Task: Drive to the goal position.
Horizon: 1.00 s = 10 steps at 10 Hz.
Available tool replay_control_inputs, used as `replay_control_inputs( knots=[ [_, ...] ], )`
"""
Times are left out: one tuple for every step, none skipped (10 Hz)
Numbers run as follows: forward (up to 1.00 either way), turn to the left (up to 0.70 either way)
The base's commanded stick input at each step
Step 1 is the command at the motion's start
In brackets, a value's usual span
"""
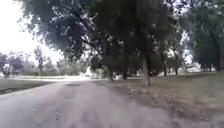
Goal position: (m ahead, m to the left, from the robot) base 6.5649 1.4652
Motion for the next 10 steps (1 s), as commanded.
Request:
replay_control_inputs(
  knots=[
    [0.85,0.00],
    [0.85,0.00],
    [0.85,0.00],
    [0.85,0.00],
    [0.85,0.05],
    [0.85,0.31],
    [0.85,0.34],
    [0.85,0.34],
    [0.85,0.34],
    [0.85,0.31]
  ],
)
